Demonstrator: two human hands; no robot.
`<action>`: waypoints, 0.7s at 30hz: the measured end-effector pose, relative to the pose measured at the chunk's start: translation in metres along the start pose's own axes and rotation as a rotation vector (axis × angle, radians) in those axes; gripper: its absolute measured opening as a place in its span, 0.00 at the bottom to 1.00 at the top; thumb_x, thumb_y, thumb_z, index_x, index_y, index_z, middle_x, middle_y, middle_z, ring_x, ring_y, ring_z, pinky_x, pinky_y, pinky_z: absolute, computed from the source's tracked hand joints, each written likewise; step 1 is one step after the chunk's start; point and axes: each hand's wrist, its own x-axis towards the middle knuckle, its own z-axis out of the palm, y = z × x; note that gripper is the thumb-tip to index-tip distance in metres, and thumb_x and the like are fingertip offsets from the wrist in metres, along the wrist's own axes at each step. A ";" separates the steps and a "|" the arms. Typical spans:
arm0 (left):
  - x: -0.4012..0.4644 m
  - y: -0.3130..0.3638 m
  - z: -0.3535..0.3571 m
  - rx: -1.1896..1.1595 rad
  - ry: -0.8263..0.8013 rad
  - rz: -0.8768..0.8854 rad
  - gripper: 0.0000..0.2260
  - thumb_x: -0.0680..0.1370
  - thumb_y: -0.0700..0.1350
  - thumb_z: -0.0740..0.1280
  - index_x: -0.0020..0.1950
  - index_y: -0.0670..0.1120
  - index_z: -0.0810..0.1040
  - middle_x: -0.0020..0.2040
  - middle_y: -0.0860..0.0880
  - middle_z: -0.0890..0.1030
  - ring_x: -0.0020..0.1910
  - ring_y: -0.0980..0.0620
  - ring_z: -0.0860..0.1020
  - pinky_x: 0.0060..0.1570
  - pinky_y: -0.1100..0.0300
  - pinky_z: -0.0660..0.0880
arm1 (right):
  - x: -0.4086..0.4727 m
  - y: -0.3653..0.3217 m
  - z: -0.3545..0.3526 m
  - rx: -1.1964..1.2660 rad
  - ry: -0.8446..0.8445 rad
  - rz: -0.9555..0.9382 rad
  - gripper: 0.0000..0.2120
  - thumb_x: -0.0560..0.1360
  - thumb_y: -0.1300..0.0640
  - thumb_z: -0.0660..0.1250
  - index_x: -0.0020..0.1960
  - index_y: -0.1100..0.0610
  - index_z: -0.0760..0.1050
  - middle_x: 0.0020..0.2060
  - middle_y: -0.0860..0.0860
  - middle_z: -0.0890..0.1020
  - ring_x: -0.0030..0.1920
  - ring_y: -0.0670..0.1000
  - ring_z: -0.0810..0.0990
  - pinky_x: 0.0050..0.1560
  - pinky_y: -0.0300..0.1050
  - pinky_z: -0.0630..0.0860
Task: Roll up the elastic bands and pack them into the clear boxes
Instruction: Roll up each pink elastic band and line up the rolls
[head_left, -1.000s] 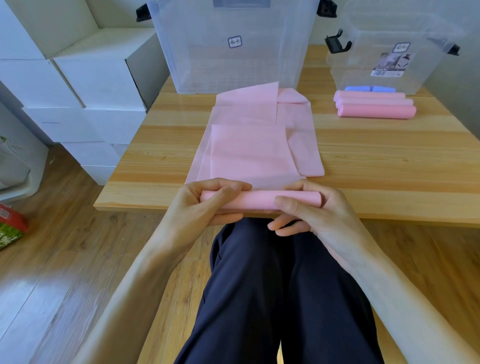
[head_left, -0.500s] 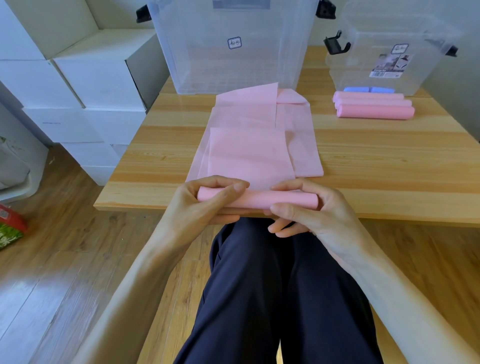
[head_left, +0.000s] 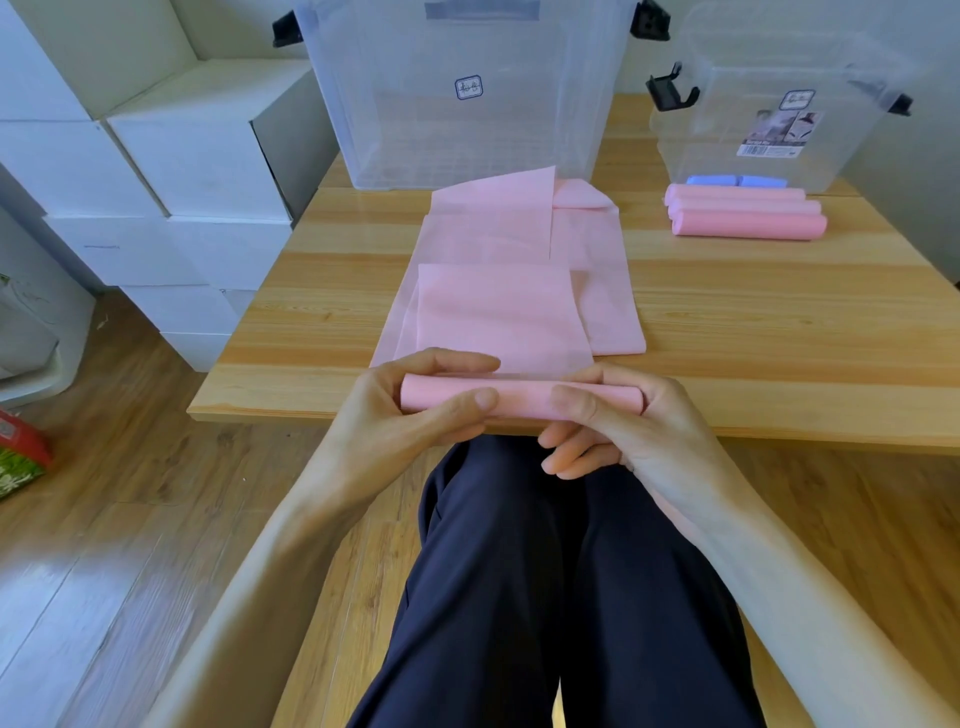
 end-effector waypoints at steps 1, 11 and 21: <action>0.000 -0.001 0.000 -0.007 0.005 0.006 0.09 0.69 0.46 0.73 0.49 0.48 0.85 0.47 0.47 0.86 0.48 0.50 0.85 0.47 0.61 0.82 | 0.000 0.000 0.000 0.001 0.003 0.007 0.15 0.70 0.50 0.71 0.49 0.63 0.81 0.36 0.59 0.85 0.34 0.58 0.85 0.33 0.44 0.82; 0.000 0.000 0.000 -0.026 0.018 -0.001 0.11 0.69 0.47 0.73 0.50 0.49 0.84 0.45 0.51 0.86 0.46 0.53 0.85 0.42 0.65 0.80 | -0.001 -0.001 0.000 0.013 -0.003 0.000 0.14 0.71 0.53 0.72 0.50 0.62 0.80 0.37 0.61 0.85 0.34 0.58 0.85 0.34 0.45 0.82; 0.000 0.002 0.000 -0.003 0.019 -0.034 0.14 0.70 0.50 0.72 0.52 0.45 0.83 0.46 0.47 0.87 0.47 0.49 0.86 0.43 0.63 0.81 | 0.000 0.000 0.002 0.034 -0.019 0.003 0.14 0.69 0.55 0.73 0.53 0.59 0.81 0.38 0.60 0.86 0.35 0.57 0.86 0.35 0.44 0.82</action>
